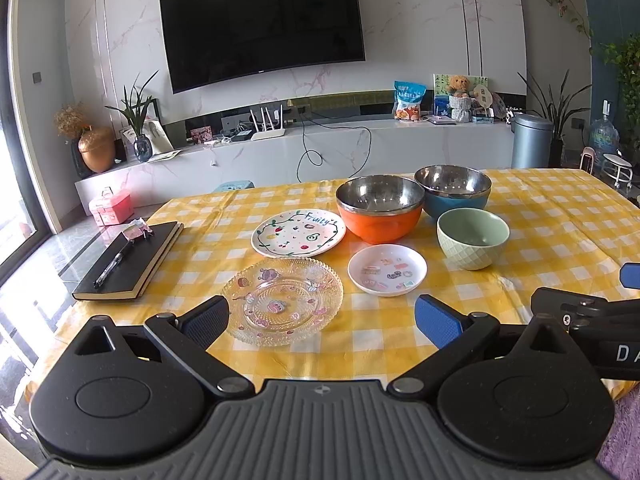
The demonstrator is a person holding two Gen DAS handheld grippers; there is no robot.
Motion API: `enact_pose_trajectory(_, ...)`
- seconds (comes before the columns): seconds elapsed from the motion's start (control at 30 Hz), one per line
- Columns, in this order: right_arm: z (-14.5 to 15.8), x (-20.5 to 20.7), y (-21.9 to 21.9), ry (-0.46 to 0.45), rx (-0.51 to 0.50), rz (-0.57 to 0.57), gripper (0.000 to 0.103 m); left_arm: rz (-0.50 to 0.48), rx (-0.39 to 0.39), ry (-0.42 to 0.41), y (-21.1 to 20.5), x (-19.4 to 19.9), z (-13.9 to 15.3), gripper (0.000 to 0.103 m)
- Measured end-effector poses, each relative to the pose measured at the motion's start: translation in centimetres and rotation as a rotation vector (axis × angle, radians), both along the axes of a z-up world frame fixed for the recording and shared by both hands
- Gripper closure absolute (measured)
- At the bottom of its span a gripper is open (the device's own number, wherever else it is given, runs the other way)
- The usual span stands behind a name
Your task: Organize plates and bowls
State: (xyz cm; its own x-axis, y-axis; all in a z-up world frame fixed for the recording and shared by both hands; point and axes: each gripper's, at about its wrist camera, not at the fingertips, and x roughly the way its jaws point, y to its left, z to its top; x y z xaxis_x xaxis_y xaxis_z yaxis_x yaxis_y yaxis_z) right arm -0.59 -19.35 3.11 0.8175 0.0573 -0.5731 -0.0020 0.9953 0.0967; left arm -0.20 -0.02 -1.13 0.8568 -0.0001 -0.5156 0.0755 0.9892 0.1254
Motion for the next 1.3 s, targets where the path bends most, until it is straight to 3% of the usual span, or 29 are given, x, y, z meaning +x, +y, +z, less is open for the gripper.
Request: enact_pose_trajectory(1.3, -0.87, 0.26, 0.54, 0.014, -0.009, 0.003, 0.002, 0.007, 0.016, 0.005, 0.47, 0.21, -0.52, 0.0)
